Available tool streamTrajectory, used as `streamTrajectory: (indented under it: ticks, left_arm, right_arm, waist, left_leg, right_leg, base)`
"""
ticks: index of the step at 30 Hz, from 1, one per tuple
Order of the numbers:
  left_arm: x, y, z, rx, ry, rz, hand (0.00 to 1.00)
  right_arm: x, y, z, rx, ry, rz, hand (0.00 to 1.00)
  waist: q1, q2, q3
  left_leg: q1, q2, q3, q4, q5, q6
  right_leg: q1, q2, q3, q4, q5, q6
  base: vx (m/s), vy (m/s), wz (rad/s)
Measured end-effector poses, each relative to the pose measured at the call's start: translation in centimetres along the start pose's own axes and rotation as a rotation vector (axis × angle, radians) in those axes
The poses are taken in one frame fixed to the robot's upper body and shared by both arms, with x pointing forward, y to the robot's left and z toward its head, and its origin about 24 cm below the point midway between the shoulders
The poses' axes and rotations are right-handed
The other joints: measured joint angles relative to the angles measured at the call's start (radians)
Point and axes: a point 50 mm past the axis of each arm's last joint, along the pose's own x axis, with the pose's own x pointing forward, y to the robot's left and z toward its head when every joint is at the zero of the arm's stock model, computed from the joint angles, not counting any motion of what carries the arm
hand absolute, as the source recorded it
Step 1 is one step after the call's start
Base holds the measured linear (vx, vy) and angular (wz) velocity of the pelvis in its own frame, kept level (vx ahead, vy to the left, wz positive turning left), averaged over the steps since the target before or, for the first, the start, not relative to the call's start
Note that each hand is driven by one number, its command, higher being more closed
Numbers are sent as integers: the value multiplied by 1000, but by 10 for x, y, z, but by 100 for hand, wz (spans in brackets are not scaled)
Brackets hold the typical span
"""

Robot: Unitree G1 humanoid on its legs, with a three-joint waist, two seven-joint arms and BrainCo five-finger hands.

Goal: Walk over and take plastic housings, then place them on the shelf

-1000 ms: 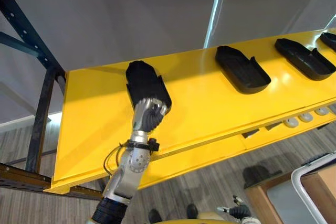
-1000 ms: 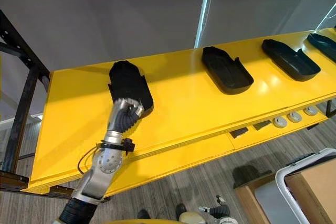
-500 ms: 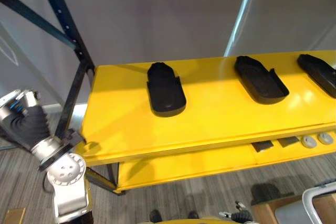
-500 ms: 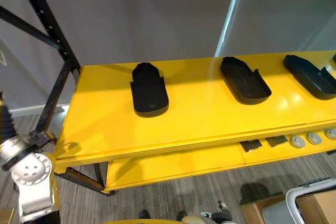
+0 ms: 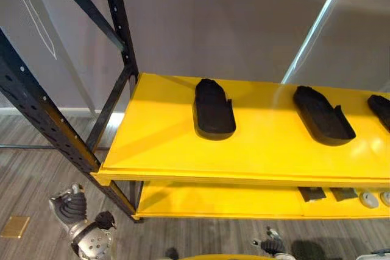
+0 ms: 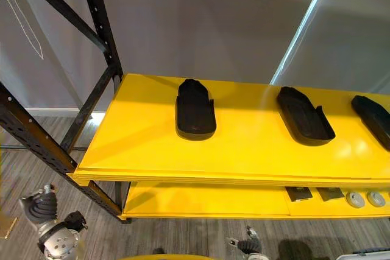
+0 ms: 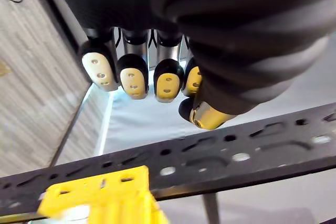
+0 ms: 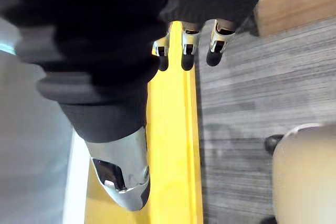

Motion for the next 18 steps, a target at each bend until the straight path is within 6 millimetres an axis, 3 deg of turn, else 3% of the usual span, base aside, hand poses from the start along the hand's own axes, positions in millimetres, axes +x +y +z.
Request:
streamTrajectory:
  ticks: [4, 6, 18]
  left_arm:
    - [-22, -8, -77, 122, 349, -148, 0]
    - [-32, -9, -93, 150, 430, -194, 0]
    - [-29, -35, -96, 234, 439, -409, 0]
  right_arm:
    - [1, 1, 3, 8, -4, 0, 0]
    - [1, 1, 3, 12, -3, -1, 0]
    - [8, -9, 10, 44, 2, -41, 0]
  waist:
    - [2, 0, 0]
    - [3, 0, 0]
    - [-1, 43, 16]
  left_leg:
    - [11, -8, 12, 0, -16, 3]
    - [15, -10, 22, 0, -23, 2]
    - [51, -12, 46, 0, -27, -3]
  right_leg:
    - [-3, -13, -2, 14, -31, 0]
    - [-2, -15, 3, 13, -31, -1]
    - [27, -13, 25, 4, -30, 9]
  base:
    - [41, 31, -4]
    - [67, 27, -16]
    - [79, -14, -6]
